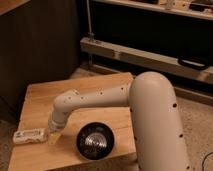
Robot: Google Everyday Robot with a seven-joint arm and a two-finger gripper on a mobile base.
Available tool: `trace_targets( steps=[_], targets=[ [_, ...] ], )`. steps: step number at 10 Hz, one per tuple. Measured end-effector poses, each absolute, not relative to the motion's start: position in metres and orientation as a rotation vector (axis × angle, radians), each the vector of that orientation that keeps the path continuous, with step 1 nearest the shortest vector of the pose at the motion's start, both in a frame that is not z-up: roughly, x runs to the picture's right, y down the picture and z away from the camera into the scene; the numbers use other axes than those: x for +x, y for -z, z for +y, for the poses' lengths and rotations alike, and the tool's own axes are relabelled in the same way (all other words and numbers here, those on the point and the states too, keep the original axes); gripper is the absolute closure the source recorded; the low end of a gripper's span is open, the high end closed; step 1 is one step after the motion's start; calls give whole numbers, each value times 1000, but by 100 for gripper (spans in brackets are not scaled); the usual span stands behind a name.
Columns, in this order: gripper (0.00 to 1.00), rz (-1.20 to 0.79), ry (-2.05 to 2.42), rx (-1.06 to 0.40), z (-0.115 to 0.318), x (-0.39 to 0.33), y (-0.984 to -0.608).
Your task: Place the bottle in the ceramic bowl
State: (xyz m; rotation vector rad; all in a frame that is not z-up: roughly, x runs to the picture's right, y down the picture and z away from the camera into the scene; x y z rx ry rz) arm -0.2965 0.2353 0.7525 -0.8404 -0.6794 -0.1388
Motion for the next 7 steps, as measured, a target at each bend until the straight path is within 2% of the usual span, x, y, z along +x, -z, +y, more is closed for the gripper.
trace_targets(
  steps=[7],
  targets=[
    [35, -655, 138, -854, 248, -304, -766]
  ],
)
